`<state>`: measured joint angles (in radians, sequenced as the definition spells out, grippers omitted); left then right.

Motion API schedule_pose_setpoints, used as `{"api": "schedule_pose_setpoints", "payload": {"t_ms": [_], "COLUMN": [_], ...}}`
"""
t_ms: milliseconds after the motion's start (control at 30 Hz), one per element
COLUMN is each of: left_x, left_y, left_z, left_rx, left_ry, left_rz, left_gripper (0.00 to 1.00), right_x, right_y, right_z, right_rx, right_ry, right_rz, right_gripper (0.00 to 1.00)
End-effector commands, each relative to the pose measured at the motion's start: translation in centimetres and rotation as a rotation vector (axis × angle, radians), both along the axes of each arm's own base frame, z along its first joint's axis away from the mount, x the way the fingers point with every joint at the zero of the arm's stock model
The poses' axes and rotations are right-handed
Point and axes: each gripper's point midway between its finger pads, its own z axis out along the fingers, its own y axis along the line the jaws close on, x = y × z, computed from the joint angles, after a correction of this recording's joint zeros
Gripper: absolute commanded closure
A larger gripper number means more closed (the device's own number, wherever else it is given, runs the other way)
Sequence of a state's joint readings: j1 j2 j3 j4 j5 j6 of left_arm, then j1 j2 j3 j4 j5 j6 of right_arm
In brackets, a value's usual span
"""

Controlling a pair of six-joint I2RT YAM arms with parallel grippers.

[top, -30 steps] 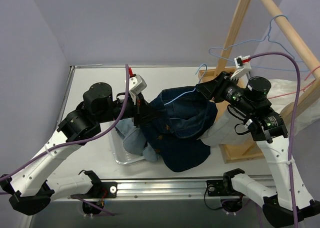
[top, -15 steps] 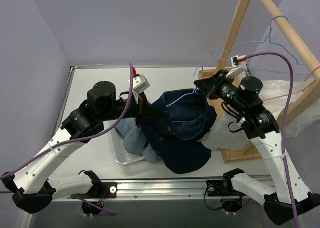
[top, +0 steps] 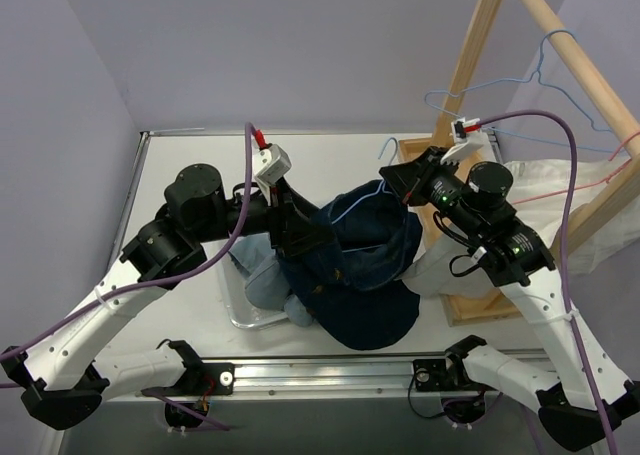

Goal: Remove the skirt from the hanger

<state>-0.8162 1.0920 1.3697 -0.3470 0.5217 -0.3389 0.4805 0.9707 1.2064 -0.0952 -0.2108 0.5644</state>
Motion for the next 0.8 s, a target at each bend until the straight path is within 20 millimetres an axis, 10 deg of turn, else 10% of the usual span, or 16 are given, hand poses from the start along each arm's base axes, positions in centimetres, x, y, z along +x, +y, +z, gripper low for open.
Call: {"api": "schedule_pose_setpoints", "payload": {"t_ms": [0,100,133,167,767], "left_x": [0.4,0.8,0.9,1.0,-0.5], "left_y": [0.1,0.1,0.1,0.1,4.1], "left_z": [3.7,3.7,3.8,3.7,7.2], "left_rx": [-0.127,-0.134,-0.139,-0.139,-0.211], "left_ry": [-0.101,-0.089,-0.086,-0.077,-0.148], "left_rz": [0.02,0.041,0.05,0.059,0.151], "left_gripper": [0.42,0.59,0.89,0.97,0.98], "right_x": [-1.7,-2.2,-2.2,-2.2,-1.7], "right_y": [0.5,0.2,0.0,-0.1,-11.6], "right_z": [2.7,2.9,2.6,2.5,-6.5], "right_rx": [0.066,0.068,0.062,0.053,-0.083], "right_ry": [-0.068,-0.077,-0.069,-0.068,0.185], "right_rz": [0.055,0.053,0.044,0.037,-0.595], "right_gripper": [1.0,1.0,1.0,1.0,1.0]}}
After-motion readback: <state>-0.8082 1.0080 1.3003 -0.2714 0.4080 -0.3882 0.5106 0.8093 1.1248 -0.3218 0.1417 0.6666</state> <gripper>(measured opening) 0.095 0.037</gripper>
